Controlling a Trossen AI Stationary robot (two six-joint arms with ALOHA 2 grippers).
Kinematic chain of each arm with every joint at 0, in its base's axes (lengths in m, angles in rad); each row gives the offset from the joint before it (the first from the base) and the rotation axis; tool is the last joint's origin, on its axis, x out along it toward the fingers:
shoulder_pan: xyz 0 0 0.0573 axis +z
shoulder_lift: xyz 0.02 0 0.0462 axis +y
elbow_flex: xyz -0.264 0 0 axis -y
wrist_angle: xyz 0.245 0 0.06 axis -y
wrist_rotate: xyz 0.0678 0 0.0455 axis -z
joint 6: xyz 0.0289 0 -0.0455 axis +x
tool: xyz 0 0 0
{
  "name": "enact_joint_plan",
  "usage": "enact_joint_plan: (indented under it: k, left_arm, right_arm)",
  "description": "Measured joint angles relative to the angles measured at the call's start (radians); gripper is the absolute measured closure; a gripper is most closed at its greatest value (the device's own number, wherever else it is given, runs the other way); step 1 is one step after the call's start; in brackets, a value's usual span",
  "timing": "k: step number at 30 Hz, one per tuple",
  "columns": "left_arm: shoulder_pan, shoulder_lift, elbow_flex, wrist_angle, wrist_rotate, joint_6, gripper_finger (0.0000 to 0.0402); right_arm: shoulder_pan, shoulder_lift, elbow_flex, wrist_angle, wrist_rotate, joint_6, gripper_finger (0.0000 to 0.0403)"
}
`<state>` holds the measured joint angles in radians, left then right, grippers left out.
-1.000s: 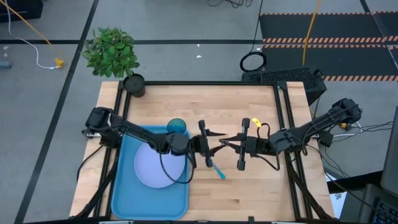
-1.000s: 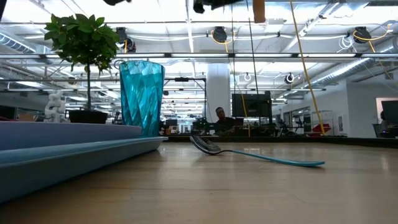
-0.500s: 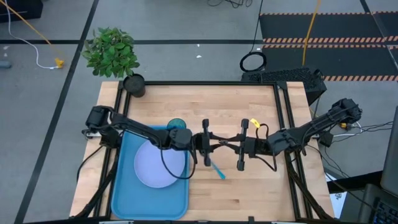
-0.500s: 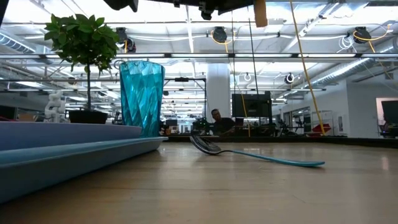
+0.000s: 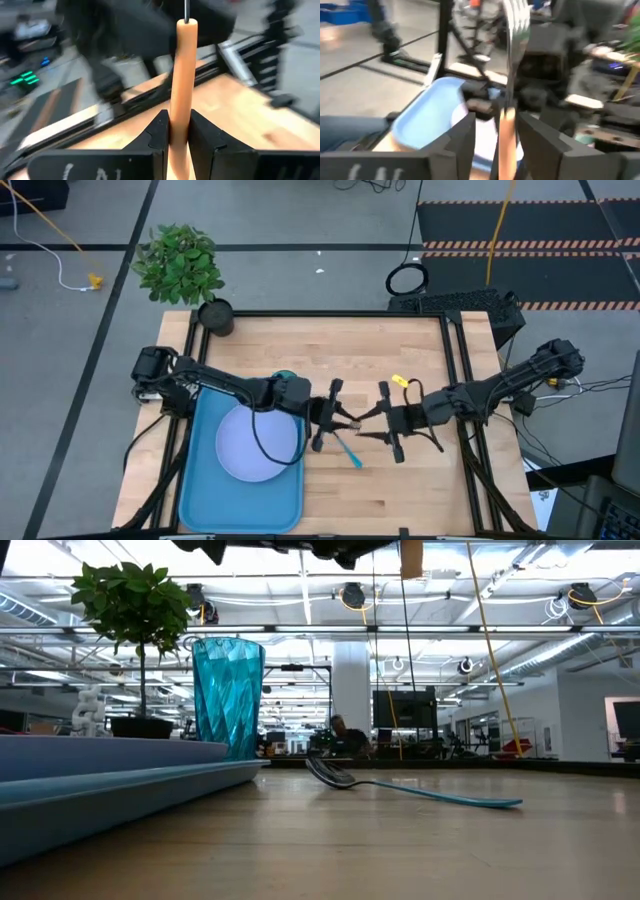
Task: Pick and place plate/cup/fork/spoon on tray
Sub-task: Put the yellow fork to the right of the purple plate on the blue tray
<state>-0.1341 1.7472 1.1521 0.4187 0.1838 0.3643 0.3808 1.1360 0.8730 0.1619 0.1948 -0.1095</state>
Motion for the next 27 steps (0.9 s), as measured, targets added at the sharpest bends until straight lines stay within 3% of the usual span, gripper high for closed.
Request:
enact_joint_plan:
  k: [4,10,18,27]
  left_arm:
    - [0.026,0.029,0.002,-0.015,0.197,0.000,0.0354]
    - [0.035,0.050,0.002,-0.035,0.289,0.029,0.0354]
    - [0.034,0.061,0.001,-0.057,0.381,0.051,0.0354]
    - [0.027,0.061,0.001,-0.074,0.453,0.096,0.0354]
  right_arm:
    - [-0.036,0.030,0.000,0.007,-0.107,-0.004,0.0238]
    - [-0.080,0.110,0.000,0.103,-0.239,-0.019,0.0239]
    - [-0.126,0.188,0.000,0.179,-0.463,-0.007,0.0277]
    - [-0.147,0.250,0.000,0.248,-0.520,0.005,0.0327]
